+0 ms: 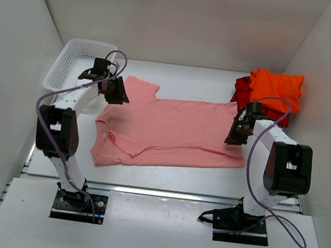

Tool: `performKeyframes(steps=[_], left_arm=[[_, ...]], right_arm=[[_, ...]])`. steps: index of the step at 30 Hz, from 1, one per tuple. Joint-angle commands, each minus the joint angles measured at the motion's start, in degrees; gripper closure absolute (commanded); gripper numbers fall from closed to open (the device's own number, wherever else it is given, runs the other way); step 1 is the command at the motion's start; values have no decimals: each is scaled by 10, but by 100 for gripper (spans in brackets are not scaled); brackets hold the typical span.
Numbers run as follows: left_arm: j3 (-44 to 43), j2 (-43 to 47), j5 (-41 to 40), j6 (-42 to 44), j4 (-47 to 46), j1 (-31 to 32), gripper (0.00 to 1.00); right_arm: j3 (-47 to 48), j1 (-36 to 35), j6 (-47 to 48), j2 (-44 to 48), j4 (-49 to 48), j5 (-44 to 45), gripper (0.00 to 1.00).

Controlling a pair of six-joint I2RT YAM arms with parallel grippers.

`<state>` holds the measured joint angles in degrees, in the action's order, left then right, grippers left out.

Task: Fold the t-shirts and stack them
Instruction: Grap the side of the flattened tshirt furthest away from the robot with both arms

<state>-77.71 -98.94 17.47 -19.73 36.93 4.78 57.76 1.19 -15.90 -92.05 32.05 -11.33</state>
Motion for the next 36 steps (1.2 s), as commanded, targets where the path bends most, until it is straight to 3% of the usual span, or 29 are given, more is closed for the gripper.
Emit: performKeyframes(steps=[1,8,17,25,29,32,36], left_arm=[[-68,-79,-30,-33,-68,-6,55],[-190,-215,-115,-41,-85,1,54],[-373,-332,-173,-18,-65,1,46],[-545,-445,-197,2,33,7,42],[-639,-513,-188,22,109,17,40],[-691,-546,-172,21,153,20,39],[-657,-538,-155,27,163,16,35]], right_arm=[[11,-21,-16,-28,-40,-4,87],[3,-15,-16,-85,11,13,89],[-10,-21,-5,-84,113,19,88],[4,-1,-6,-16,49,15,88],[39,23,-18,-16,6,2,78],[80,31,-18,-44,-1,6,62],[131,37,-29,-87,-20,5,40]])
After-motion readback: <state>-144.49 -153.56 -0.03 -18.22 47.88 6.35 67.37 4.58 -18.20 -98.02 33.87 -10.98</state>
